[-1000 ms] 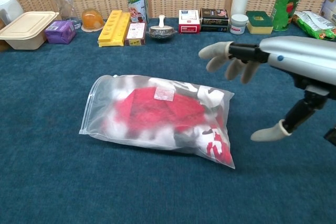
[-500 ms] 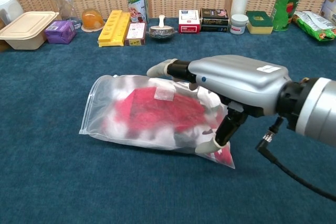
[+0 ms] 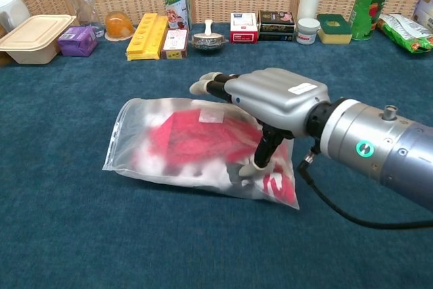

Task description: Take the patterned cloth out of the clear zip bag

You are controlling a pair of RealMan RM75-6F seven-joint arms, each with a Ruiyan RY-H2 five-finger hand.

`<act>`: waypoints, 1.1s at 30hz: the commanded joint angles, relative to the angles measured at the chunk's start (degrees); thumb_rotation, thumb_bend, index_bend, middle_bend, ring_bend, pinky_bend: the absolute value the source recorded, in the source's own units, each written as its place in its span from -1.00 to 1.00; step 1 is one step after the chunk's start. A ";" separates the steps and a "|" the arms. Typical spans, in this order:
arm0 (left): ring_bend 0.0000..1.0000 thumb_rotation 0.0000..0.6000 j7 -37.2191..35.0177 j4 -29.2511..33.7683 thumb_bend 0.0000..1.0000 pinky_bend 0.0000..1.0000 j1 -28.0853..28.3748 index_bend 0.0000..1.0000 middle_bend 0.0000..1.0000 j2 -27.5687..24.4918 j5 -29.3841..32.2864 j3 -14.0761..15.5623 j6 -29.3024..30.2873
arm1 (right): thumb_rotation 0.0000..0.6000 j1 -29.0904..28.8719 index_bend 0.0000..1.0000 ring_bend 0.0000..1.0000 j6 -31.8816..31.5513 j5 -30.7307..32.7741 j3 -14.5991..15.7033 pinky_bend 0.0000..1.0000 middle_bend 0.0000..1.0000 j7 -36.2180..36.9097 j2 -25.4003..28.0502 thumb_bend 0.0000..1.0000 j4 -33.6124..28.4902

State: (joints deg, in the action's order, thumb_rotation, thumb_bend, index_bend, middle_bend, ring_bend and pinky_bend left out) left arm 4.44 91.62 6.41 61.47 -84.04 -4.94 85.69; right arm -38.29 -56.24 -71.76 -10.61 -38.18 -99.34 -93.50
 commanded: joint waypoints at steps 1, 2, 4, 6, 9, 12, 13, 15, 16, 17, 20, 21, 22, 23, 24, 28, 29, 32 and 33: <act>-0.56 1.00 -0.02 -0.12 -0.74 -0.52 0.09 -0.33 -0.44 0.12 0.12 -0.01 -0.15 | 1.00 -1.65 -1.00 -0.75 -0.32 0.71 -1.29 -0.62 -1.00 -0.71 -0.50 -1.00 3.39; -0.56 1.00 0.01 -0.15 -0.74 -0.52 0.13 -0.33 -0.44 0.17 0.17 -0.02 -0.22 | 1.00 -2.06 -1.00 -0.75 -0.06 0.93 -1.52 -0.63 -1.00 -0.87 -0.33 -1.00 4.16; -0.56 1.00 0.05 -0.21 -0.74 -0.52 0.26 -0.33 -0.44 0.29 0.23 -0.07 -0.35 | 1.00 -3.05 -1.00 -0.75 0.44 1.41 -2.22 -0.64 -1.00 -1.16 0.11 -1.00 5.97; -0.56 1.00 0.12 -0.22 -0.74 -0.52 0.37 -0.33 -0.44 0.36 0.25 -0.09 -0.48 | 1.00 -3.95 -1.00 -0.75 1.30 2.11 -2.64 -0.65 -1.00 -1.71 0.81 -1.00 7.21; -0.56 1.00 0.17 -0.33 -0.74 -0.52 0.51 -0.33 -0.44 0.44 0.29 -0.09 -0.65 | 1.00 -5.09 -1.00 -0.75 2.31 3.44 -3.26 -0.67 -1.00 -2.56 2.46 -1.00 7.25; -0.56 1.00 -0.07 -0.53 -0.74 -0.52 0.51 -0.33 -0.44 0.52 0.34 -0.06 -0.68 | 1.00 -6.16 -1.00 -0.75 3.93 5.01 -3.52 -0.68 -1.00 -3.89 5.79 -1.00 3.68; -0.56 1.00 -0.21 -0.65 -0.74 -0.52 0.49 -0.33 -0.44 0.56 0.36 -0.02 -0.69 | 1.00 -6.65 -1.00 -0.75 4.65 5.66 -3.46 -0.68 -0.99 -4.79 7.36 -1.00 1.69; -0.56 1.00 -0.47 -0.80 -0.74 -0.52 0.46 -0.33 -0.44 0.60 0.34 0.03 -0.68 | 1.00 -7.60 -1.00 -0.75 5.93 6.90 -3.37 -0.69 -0.99 -6.13 9.51 -1.00 -1.39; -0.56 1.00 -0.63 -0.93 -0.74 -0.52 0.42 -0.33 -0.44 0.63 0.31 0.08 -0.63 | 1.00 -8.38 -1.00 -0.75 6.90 8.06 -3.28 -0.70 -0.98 -7.07 10.71 -1.00 -3.25; -0.56 1.00 -0.79 -1.00 -0.74 -0.52 0.37 -0.33 -0.44 0.64 0.28 0.12 -0.57 | 1.00 -9.06 -1.00 -0.75 7.58 9.05 -3.20 -0.70 -0.98 -7.94 11.46 -1.00 -4.40; -0.56 1.00 -1.21 -1.22 -0.74 -0.52 0.18 -0.33 -0.44 0.63 0.19 0.22 -0.32 | 1.00 -11.24 -1.00 -0.75 8.74 12.29 -3.00 -0.72 -0.98 -10.51 12.54 -1.00 -6.24; -0.56 1.00 -1.36 -1.33 -0.74 -0.52 0.02 -0.33 -0.44 0.58 0.15 0.32 -0.17 | 1.00 -12.17 -1.00 -0.75 9.19 13.71 -2.98 -0.73 -0.98 -11.33 12.51 -1.00 -6.39; -0.56 1.00 -1.50 -1.45 -0.74 -0.52 -0.10 -0.33 -0.44 0.55 0.09 0.39 -0.02 | 1.00 -13.00 -1.00 -0.75 9.36 15.24 -2.97 -0.75 -0.98 -12.09 12.43 -1.00 -6.37; -0.56 1.00 -1.70 -1.59 -0.74 -0.52 -0.27 -0.33 -0.44 0.51 0.14 0.43 0.15 | 1.00 -13.92 -1.00 -0.75 9.65 16.94 -2.95 -0.76 -0.98 -12.74 12.21 -0.99 -6.21; -0.56 1.00 -1.98 -1.75 -0.74 -0.52 -0.43 -0.33 -0.44 0.48 0.18 0.46 0.32 | 1.00 -14.86 -1.00 -0.75 9.77 18.68 -3.00 -0.77 -0.98 -13.37 11.90 -0.99 -5.88; -0.56 1.00 -2.88 -2.61 -0.74 -0.52 -0.78 -0.33 -0.44 0.53 0.45 0.54 0.50 | 1.00 -18.37 -1.00 -0.76 9.06 24.24 -2.46 -0.77 -0.98 -16.22 11.10 -0.99 -5.09; -0.56 1.00 -3.05 -2.79 -0.74 -0.52 -0.81 -0.33 -0.44 0.55 0.51 0.56 0.43 | 1.00 -19.18 -1.00 -0.76 8.95 25.28 -2.21 -0.77 -0.98 -16.89 11.00 -0.99 -4.93; -0.56 1.00 -3.61 -3.35 -0.74 -0.52 -0.87 -0.33 -0.44 0.69 0.70 0.61 0.22 | 1.00 -21.65 -1.00 -0.76 8.56 28.49 -1.44 -0.77 -0.98 -18.92 10.61 -0.99 -4.28; -0.56 1.00 -3.77 -3.51 -0.74 -0.52 -0.87 -0.33 -0.44 0.75 0.73 0.62 0.17 | 1.00 -22.53 -1.00 -0.76 8.49 29.65 -1.14 -0.77 -0.98 -19.66 10.46 -0.99 -3.99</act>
State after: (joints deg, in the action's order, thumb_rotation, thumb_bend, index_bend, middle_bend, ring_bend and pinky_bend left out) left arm 0.75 88.19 5.55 62.17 -83.35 -4.34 85.91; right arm -59.25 -47.47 -44.04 -12.47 -56.27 -88.45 -98.14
